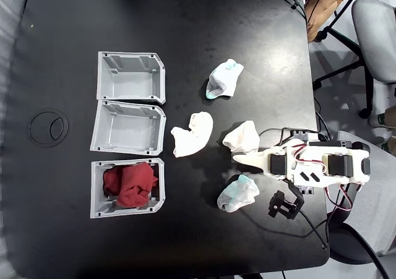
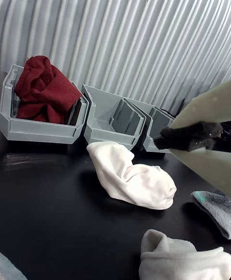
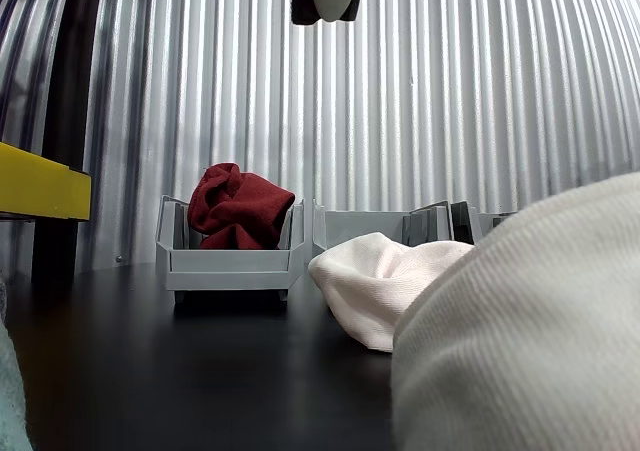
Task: Put the sock in the container
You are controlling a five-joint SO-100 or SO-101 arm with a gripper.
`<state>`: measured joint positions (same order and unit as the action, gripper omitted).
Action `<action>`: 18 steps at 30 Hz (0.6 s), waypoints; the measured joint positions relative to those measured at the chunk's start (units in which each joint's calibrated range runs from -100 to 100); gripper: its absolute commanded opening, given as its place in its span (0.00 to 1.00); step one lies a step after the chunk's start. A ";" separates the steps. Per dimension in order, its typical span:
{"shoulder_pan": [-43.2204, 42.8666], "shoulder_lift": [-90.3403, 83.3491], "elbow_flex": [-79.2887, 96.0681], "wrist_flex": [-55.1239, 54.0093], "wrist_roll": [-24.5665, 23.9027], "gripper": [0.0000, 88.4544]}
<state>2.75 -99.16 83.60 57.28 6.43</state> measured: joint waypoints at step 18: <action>0.00 0.00 0.45 0.00 -0.05 0.01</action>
<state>2.75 -99.16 84.05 57.28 6.38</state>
